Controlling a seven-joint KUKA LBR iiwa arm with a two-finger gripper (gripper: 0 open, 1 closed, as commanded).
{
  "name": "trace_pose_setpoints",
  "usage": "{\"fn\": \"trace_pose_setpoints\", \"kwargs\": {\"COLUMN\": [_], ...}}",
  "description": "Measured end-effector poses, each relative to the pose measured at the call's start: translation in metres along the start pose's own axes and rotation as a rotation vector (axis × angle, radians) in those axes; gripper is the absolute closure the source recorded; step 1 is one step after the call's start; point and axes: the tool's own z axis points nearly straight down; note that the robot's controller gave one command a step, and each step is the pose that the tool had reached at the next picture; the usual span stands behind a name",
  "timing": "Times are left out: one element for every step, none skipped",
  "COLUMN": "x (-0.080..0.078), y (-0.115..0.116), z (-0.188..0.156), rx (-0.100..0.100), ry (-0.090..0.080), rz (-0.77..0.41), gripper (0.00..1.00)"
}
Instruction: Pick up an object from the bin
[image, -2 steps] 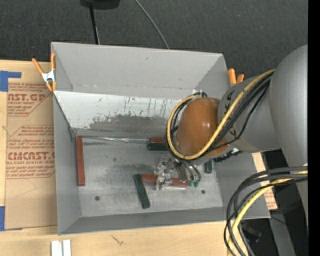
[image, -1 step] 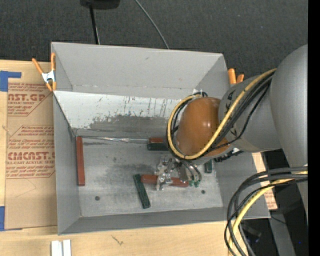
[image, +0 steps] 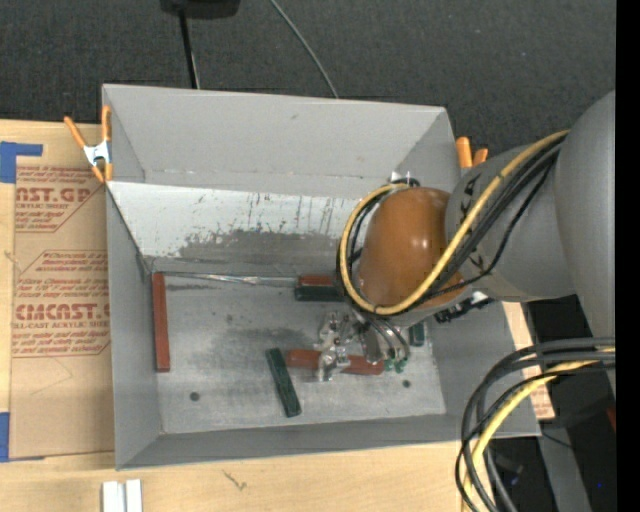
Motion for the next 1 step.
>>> {"fn": "trace_pose_setpoints", "kwargs": {"x": [-0.0001], "y": [0.0000], "z": [-0.0225], "rx": [0.001], "ry": [0.001], "rz": [0.001], "gripper": [1.00]}}
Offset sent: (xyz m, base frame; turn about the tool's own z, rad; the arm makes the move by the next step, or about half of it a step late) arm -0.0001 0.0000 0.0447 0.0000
